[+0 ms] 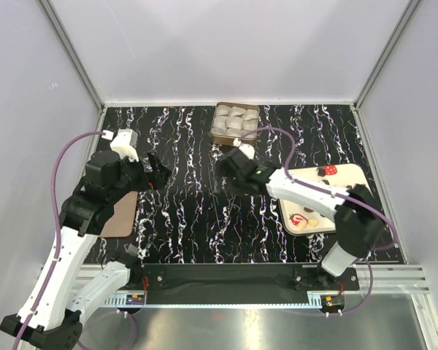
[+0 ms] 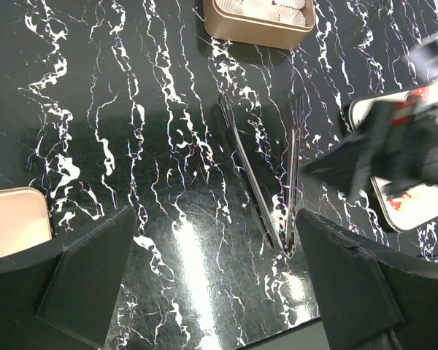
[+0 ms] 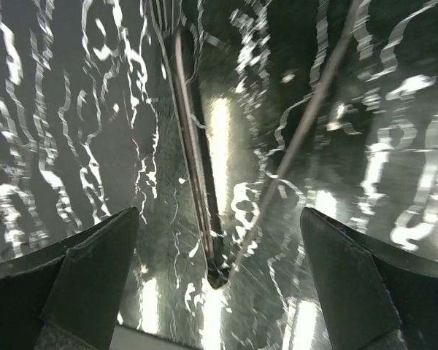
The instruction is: Pack the chocolate
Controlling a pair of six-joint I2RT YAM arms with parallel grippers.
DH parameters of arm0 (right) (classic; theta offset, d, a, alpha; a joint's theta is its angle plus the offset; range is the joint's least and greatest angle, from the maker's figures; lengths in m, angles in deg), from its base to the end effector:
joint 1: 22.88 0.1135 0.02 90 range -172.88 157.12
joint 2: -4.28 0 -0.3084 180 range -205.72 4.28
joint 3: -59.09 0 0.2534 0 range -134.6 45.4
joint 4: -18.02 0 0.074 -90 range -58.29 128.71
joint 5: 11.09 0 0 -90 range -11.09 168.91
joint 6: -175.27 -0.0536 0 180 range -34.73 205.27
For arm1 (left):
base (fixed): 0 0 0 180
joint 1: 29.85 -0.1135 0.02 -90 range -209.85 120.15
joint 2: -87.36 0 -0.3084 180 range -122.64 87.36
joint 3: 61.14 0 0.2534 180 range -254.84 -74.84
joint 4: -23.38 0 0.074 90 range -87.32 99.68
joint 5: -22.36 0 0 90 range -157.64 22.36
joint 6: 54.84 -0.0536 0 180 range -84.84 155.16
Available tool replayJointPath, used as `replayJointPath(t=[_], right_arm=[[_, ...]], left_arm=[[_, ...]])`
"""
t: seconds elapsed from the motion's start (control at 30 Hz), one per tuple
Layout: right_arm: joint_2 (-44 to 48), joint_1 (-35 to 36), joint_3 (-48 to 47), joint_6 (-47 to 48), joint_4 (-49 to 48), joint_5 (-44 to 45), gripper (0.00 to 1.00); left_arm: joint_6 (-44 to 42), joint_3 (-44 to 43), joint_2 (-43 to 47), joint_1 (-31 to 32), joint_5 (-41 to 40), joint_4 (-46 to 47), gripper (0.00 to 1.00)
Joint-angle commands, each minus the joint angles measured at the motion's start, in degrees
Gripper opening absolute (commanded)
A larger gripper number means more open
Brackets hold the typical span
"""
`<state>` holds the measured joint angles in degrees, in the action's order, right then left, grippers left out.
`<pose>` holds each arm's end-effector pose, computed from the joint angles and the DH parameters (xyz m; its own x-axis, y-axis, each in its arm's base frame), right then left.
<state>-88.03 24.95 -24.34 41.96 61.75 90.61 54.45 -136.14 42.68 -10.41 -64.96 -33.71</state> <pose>0.2495 0.2592 0.2820 -0.8292 0.0850 -0.5524 -0.1021 0.9487 0.2993 0.1249 -0.0467 0.4008 -0.5237 -0.1651 -0.8357 0.2106 0.9255 -0.3148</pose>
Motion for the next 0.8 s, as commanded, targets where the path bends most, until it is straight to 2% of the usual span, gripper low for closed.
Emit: replayJointPath(t=[0.0,0.13,0.63,0.77], right_arm=[[-3.65,3.31,-1.20,-3.09,-6.57,6.23,1.00],[-9.10,5.60,-1.46,-4.86,-5.70,9.56,1.00],[-16.05,8.24,-1.98,-5.47,-7.19,14.31,1.00],[-18.95,8.85,-3.39,-6.17,-6.49,18.86,1.00]], left_arm=[[-0.83,0.13,1.27,-0.11,0.13,1.30,0.99],[-0.83,0.30,2.06,-0.11,1.19,1.38,0.99],[-0.22,1.00,3.55,-0.11,2.95,0.59,0.99],[0.57,1.09,3.38,-0.11,3.56,0.68,0.99]])
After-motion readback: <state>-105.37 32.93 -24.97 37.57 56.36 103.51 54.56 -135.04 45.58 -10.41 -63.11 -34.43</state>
